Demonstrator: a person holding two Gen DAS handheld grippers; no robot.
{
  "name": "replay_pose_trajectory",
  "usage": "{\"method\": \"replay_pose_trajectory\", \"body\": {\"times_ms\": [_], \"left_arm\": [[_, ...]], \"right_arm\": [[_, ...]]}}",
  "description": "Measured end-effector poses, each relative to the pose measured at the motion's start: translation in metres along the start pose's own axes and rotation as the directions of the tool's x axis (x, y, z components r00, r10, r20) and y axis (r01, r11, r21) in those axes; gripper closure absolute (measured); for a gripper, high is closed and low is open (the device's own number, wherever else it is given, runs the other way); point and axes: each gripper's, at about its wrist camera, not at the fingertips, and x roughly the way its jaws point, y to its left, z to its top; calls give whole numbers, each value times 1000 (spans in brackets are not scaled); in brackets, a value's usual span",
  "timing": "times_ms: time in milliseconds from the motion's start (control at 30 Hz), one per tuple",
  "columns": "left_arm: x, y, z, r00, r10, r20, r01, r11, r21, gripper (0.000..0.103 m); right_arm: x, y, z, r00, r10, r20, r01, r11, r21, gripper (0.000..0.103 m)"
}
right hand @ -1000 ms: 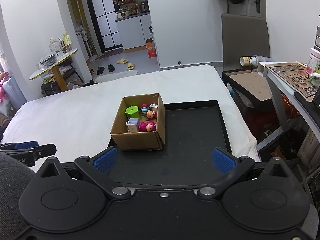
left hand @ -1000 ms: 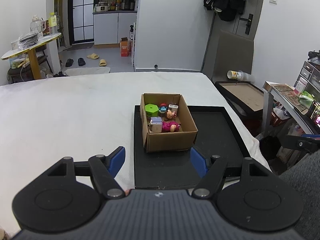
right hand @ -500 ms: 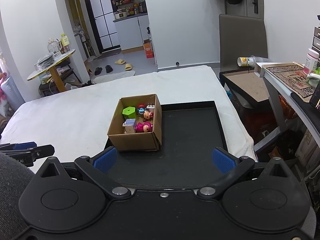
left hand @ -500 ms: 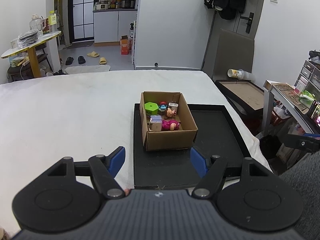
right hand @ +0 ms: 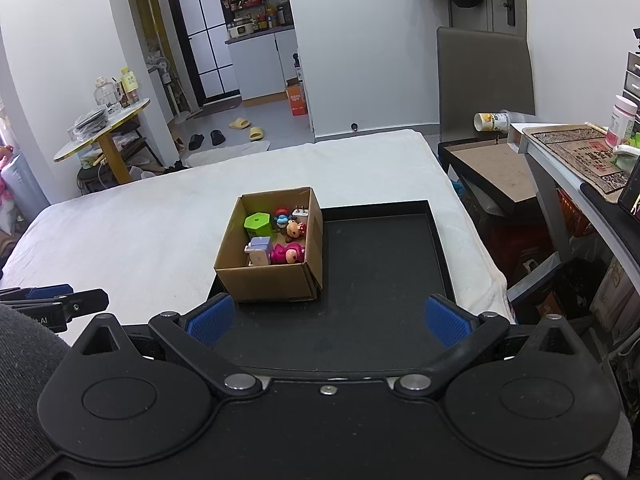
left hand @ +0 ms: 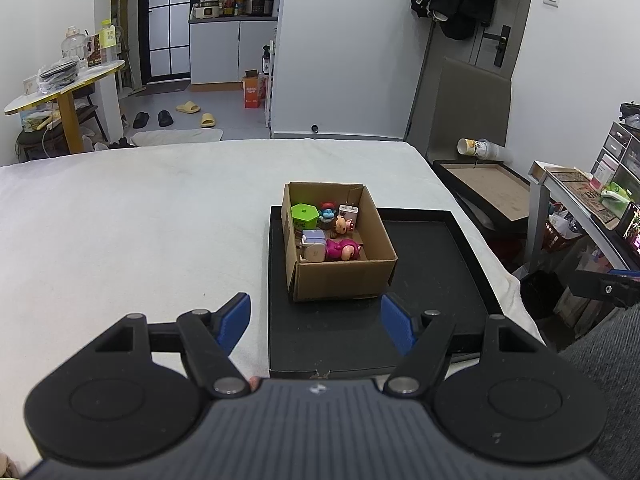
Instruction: Organize rigid objects
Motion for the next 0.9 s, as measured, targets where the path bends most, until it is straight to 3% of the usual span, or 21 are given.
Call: {"method": "replay_pose_trajectory", "body": {"times_ms": [367,900], "left_arm": [[0,-1,0,1000,18,-2,-18,1000,8,27],[0,3,-1,1000,16,0,-16,1000,5,26]], "right_arm": [[0,-1,0,1000,-2,1,2,1000,-4,0],[1,2,-2,1000,-10,-2,10,1000,-11,0]]}}
